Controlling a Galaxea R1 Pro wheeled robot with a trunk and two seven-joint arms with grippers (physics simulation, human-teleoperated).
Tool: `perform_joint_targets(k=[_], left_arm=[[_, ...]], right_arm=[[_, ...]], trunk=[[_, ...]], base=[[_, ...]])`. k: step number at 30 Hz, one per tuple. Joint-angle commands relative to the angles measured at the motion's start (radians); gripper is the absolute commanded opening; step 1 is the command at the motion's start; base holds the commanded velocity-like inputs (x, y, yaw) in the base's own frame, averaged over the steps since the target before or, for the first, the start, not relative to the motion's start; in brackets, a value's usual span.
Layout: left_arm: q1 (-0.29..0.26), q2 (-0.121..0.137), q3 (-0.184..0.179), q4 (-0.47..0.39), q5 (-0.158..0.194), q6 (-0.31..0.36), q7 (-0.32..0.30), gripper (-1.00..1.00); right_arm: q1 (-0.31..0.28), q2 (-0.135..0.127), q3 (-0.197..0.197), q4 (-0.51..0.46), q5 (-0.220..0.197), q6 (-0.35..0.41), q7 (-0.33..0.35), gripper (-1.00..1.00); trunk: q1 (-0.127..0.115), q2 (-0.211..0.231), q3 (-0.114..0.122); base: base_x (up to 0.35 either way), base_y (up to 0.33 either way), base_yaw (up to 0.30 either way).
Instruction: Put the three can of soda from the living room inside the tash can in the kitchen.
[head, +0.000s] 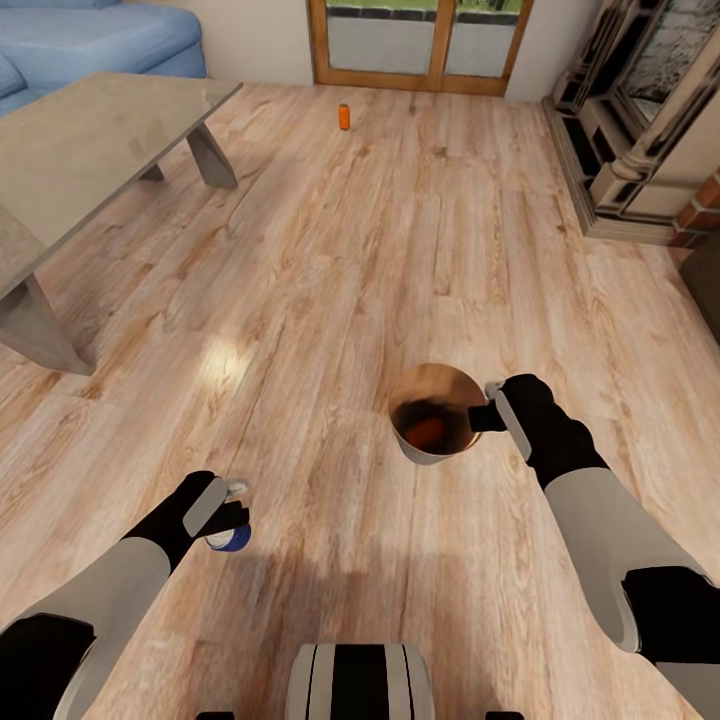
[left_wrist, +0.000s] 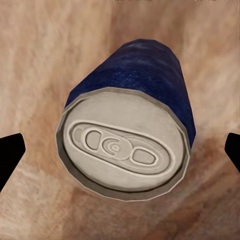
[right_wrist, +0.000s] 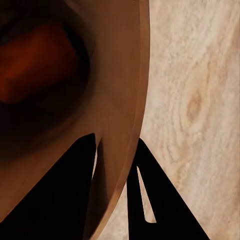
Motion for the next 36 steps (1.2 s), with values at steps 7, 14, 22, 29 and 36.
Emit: perform_joint_targets(k=[7,14,22,29,36], left_arm=[[-0.001,-0.001,-0.024,-0.003,0.000,-0.018,-0.004,-1.00],[-0.001,-0.001,-0.030,-0.002,0.000,-0.021,-0.005,-1.00],[-0.001,-0.001,-0.030,-0.002,0.000,-0.022,-0.003,-1.00],[-0.001,-0.001,-0.030,-0.002,0.000,-0.023,-0.003,-1.00],[-0.001,-0.001,-0.030,-0.008,0.000,-0.023,-0.004,-1.00]], right_arm=[[0.001,0.036,-0.005,0.068,0.068,0.000,0.003,-1.00],[0.001,0.036,-0.005,0.068,0.068,0.000,0.003,-1.00],[0.001,0.035,-0.005,0.068,0.068,0.000,0.003,-1.00],[0.002,0.035,-0.005,0.069,0.068,0.000,0.003,-1.00],[0.002,0.035,-0.005,0.069,0.068,0.000,0.003,-1.00]], trunk=[[0.012,0.000,-0.004],[0.012,0.000,-0.005],[0.012,0.000,-0.005],[0.012,0.000,-0.005],[0.012,0.000,-0.005]], base=[[0.000,0.000,0.000],[0.000,0.000,0.000],[0.000,0.000,0.000],[0.000,0.000,0.000],[0.000,0.000,0.000]])
